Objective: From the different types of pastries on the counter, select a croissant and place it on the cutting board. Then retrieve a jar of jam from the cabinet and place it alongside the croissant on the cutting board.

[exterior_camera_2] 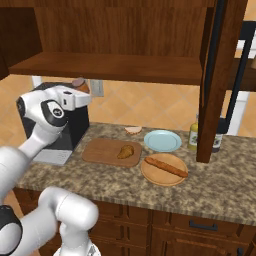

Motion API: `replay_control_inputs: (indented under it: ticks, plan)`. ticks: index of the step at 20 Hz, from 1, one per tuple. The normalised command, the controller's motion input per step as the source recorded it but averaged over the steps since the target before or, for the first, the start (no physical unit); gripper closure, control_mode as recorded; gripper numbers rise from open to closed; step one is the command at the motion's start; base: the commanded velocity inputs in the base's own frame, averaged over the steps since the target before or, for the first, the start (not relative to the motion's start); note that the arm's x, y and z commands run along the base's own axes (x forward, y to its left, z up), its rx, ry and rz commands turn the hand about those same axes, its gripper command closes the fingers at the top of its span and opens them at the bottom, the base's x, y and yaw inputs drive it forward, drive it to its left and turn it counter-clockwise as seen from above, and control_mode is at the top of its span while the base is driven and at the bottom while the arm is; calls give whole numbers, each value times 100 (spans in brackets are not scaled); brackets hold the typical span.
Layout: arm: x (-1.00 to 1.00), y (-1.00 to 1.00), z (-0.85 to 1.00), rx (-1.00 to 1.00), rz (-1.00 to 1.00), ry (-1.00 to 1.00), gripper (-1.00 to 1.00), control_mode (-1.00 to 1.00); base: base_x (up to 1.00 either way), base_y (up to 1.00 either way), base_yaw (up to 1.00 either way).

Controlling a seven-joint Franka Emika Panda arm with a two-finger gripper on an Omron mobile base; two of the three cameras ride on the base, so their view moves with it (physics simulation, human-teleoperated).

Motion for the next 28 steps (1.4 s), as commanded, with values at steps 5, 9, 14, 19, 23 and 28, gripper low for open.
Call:
replay_control_inputs:
  ticks: [5,9,14,19,23,28]
  plan:
    - [-5,0,-66,0,0,17,100,-100,0,0,0]
    - [2,0,-92,0,0,0,100,-100,0,0,0]
    - [1,0,-91,-5,0,-1,100,-100,0,0,0]
    - [4,0,-71,-10,-1,-14,100,-100,0,0,0]
    - [10,0,-86,-3,-3,-5,100,-100,0,0,0]
    - [19,0,-72,0,-2,0,100,-100,0,0,0]
